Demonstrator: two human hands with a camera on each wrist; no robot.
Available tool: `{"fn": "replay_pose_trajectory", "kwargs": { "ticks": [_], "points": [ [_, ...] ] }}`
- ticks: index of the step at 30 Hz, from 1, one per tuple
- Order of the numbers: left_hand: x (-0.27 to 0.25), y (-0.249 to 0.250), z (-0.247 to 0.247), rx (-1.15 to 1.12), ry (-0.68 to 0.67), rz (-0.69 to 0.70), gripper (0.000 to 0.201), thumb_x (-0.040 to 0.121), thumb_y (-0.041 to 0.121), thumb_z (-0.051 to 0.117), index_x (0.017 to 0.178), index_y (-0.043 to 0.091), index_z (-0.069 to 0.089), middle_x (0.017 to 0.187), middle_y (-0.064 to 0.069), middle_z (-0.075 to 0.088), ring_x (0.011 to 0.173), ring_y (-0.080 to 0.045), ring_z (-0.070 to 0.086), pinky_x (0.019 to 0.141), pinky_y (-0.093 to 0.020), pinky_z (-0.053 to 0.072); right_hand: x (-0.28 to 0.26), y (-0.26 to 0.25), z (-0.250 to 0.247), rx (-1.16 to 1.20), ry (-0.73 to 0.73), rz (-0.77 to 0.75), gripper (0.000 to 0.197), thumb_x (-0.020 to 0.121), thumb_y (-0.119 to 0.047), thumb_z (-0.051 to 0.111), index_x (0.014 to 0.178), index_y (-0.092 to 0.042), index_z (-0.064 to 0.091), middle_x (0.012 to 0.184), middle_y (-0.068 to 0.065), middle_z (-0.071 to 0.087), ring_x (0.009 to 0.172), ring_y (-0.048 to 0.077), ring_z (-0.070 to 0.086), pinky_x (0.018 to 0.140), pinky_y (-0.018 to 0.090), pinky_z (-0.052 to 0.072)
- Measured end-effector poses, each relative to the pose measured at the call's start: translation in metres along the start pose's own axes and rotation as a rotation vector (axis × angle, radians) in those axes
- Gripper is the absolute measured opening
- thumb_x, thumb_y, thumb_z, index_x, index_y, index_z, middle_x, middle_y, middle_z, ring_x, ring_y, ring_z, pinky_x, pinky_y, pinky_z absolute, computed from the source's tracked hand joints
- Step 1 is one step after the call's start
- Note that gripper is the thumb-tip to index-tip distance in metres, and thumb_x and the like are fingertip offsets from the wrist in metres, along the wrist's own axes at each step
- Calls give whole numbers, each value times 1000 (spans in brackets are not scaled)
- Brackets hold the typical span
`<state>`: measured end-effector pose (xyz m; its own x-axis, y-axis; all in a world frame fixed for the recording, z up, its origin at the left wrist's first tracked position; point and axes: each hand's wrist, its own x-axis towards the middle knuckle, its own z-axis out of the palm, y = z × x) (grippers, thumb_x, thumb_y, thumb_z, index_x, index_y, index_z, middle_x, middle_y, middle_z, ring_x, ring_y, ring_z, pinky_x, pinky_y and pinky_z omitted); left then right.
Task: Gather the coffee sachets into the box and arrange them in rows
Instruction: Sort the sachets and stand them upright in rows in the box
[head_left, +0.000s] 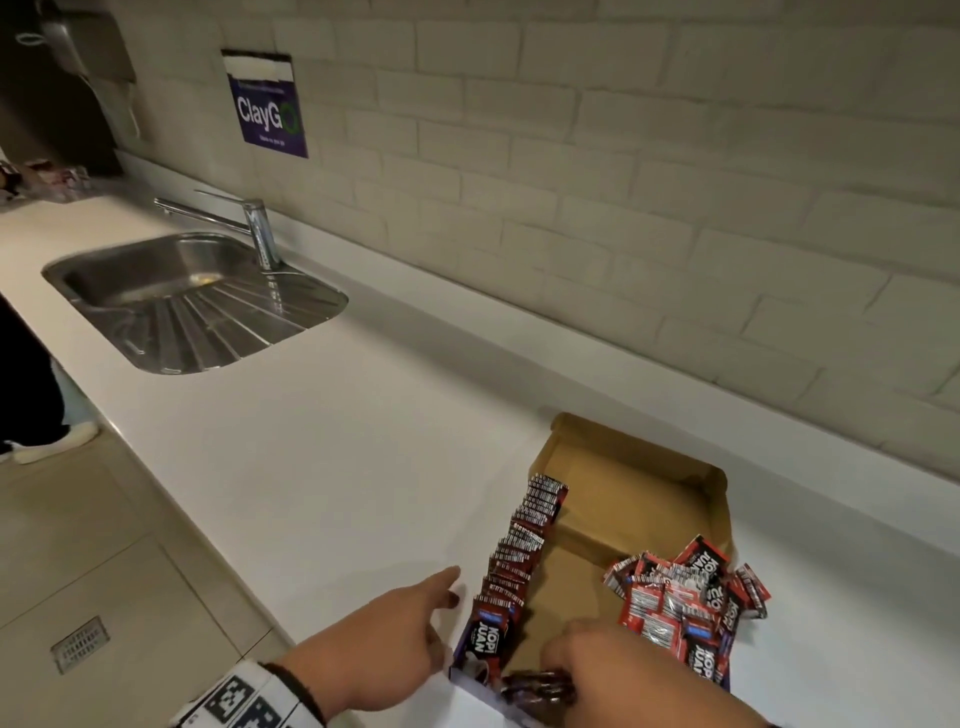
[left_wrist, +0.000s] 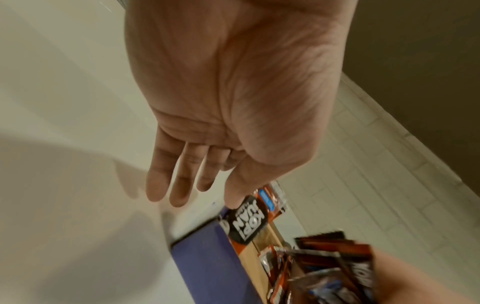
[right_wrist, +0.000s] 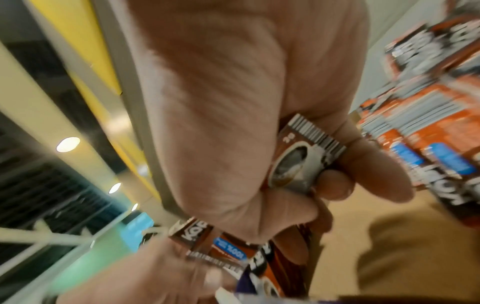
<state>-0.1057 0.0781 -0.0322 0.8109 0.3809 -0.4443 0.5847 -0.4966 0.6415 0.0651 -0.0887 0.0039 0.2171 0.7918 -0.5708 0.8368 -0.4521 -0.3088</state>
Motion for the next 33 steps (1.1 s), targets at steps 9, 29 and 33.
{"fn": "replay_pose_trajectory", "kwargs": {
  "ticks": [9,29,33],
  "points": [
    [-32,28,-16,-148,520,175,24,94,21,65,105,41,58,91,28,62,72,-4,58,66,-15,47,-39,35,-11,935,92,52,34,92,-11,75,117,-29,62,90,8,79,71,18,73,65,27,58],
    [-19,90,14,-629,171,239,9,91,20,74,83,21,70,74,-13,69,61,-21,61,63,-36,52,-65,21,-2,1094,373,-60,13,97,-14,68,110,-11,65,93,8,79,56,23,62,47,29,46],
    [-19,88,19,-821,177,219,7,90,7,70,84,6,69,69,-18,65,58,-23,59,57,-32,49,-63,22,6,1073,400,-26,17,95,-19,72,110,-13,66,92,6,80,58,25,62,48,30,46]
  ]
}}
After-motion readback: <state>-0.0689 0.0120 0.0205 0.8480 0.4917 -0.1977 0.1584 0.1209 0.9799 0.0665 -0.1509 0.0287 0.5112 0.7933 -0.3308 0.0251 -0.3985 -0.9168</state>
